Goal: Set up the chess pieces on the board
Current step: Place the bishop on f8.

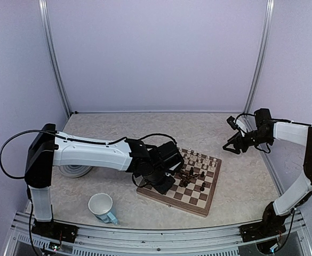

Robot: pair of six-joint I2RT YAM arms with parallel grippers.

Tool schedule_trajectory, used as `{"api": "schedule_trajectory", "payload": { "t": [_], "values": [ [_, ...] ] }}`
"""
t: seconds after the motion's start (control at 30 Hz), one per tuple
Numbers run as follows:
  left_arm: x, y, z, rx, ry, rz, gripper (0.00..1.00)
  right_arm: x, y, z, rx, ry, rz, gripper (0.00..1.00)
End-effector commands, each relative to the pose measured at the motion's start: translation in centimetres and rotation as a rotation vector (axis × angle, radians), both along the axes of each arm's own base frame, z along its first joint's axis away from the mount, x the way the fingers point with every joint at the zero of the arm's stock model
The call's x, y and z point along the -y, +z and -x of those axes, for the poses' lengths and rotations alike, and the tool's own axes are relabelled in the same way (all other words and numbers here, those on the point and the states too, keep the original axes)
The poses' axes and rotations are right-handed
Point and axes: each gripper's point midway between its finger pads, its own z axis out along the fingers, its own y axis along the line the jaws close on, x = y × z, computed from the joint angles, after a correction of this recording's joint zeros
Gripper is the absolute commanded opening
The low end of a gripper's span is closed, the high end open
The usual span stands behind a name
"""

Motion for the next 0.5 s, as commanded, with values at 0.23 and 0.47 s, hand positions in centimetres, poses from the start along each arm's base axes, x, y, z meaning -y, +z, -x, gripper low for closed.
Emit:
{"api": "schedule_trajectory", "payload": {
  "t": [0.23,0.47],
  "values": [
    [0.5,3.4,-0.7,0.081,0.008,0.02,0.44,-0.4,0.5,0.5,0.017,0.022,-0.008,0.64],
    [0.4,11.3,-4.7,0.209,0.029,0.171,0.62,-0.6,1.2,0.6,0.028,0.026,-0.023,0.65]
  ]
}}
